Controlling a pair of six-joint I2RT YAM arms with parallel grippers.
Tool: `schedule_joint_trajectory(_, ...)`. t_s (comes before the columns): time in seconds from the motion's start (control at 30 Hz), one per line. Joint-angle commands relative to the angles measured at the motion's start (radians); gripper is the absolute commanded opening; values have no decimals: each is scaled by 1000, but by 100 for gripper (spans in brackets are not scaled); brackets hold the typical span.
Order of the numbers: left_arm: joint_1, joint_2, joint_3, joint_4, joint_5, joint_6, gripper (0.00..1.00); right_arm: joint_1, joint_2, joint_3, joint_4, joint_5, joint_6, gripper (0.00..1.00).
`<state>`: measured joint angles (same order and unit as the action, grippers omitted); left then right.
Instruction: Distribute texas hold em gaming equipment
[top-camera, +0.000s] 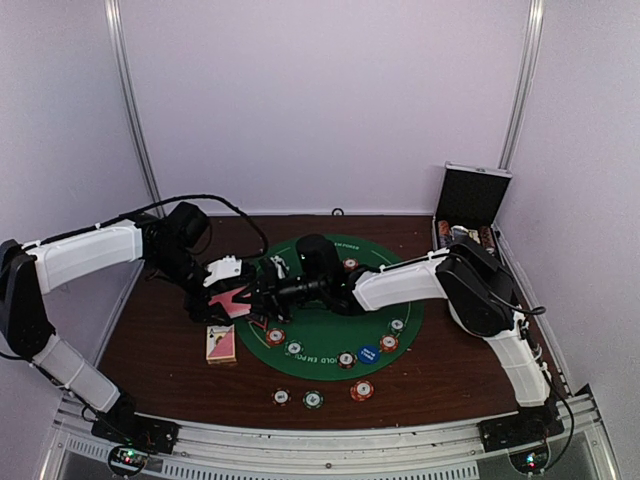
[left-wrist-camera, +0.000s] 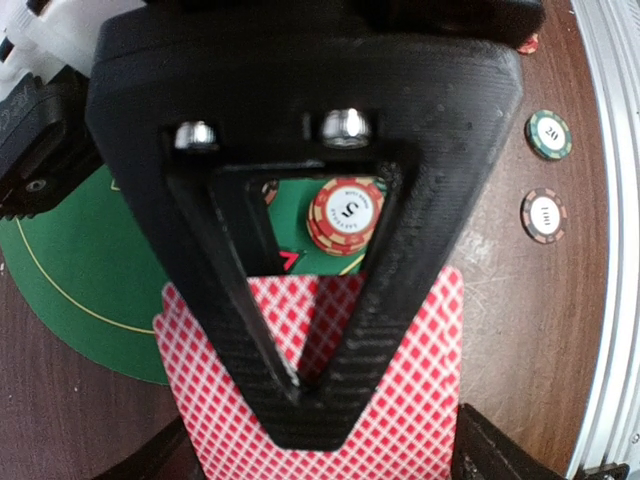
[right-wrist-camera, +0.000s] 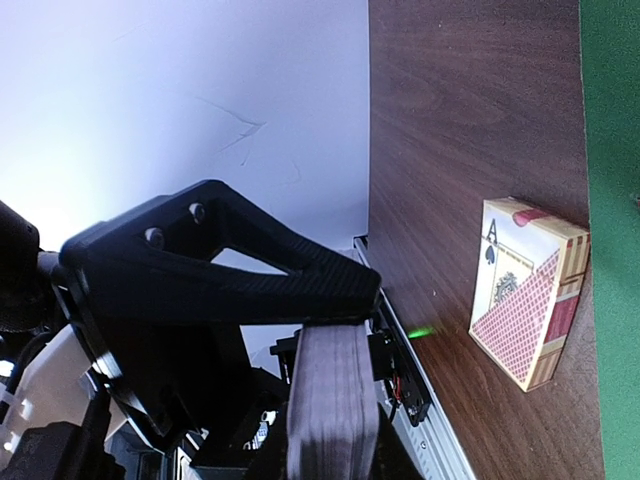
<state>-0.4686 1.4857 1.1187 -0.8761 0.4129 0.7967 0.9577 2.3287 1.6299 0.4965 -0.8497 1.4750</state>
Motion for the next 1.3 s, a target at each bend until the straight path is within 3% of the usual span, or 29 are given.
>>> schedule_joint_trajectory(0.0,-4,17,19,-15,53,27,83,4,-6,12,84,-3,18,0)
schedule_joint_trajectory(0.23,-4,26,19,-9,46,29,77,6,2,17,98,-3,22,0)
schedule_joint_trajectory(0.6,-1,-20,7,30,55,-13,52,1,-1,-26,100,10,20,0)
schedule_joint_trajectory(0.8,16,-44,13,24,80,-37,50,-4,-9,-41,28,14,-27,0)
schedule_joint_trajectory(1.07,16,-41,-6,18,71,-11,40,-2,-11,10,-80,27,-83,33)
schedule_joint_trajectory(1.27,16,-40,-24,49,27,-3,31,1,0,66,-145,25,-107,44)
